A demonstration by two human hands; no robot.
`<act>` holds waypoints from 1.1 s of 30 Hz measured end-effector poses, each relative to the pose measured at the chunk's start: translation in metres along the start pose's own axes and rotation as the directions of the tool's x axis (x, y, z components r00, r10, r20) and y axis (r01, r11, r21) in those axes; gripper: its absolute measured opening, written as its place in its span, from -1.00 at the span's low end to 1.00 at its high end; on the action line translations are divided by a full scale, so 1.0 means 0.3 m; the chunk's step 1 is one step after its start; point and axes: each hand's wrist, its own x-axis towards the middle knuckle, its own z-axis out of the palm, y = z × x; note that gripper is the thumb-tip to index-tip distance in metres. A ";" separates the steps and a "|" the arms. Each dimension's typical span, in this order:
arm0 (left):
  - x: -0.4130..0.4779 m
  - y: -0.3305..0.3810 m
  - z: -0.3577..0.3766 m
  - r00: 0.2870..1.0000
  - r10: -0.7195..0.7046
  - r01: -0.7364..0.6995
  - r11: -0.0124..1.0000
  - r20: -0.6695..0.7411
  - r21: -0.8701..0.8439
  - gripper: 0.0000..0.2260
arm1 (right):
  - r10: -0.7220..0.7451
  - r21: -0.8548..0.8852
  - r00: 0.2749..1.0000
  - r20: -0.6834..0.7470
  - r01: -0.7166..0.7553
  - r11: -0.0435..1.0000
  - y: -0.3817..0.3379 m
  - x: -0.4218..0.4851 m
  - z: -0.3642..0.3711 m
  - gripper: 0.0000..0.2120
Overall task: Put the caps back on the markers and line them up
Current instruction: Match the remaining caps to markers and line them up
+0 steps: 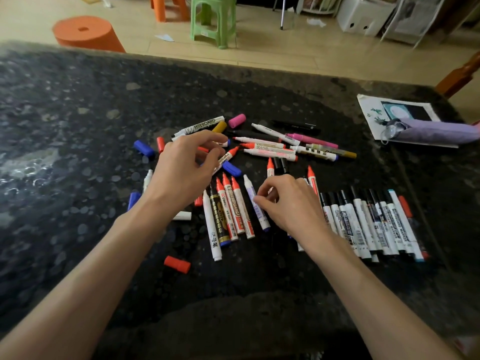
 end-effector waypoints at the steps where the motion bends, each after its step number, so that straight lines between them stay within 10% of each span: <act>1: 0.001 0.000 -0.002 1.000 0.000 0.000 1.000 0.002 -0.002 -0.74 | -0.015 0.011 1.000 -0.018 0.015 1.000 -0.004 0.002 0.000 -0.88; 19: 0.038 -0.049 -0.114 0.992 -0.063 0.054 0.995 -0.108 -0.085 -0.72 | 0.052 0.078 0.997 -0.050 -0.048 0.996 0.027 0.045 0.006 -0.80; 33: 0.038 -0.033 -0.058 0.997 -0.051 0.055 0.997 0.065 -0.061 -0.70 | 0.139 0.248 0.981 -0.138 -0.101 0.963 0.112 0.110 -0.061 -0.72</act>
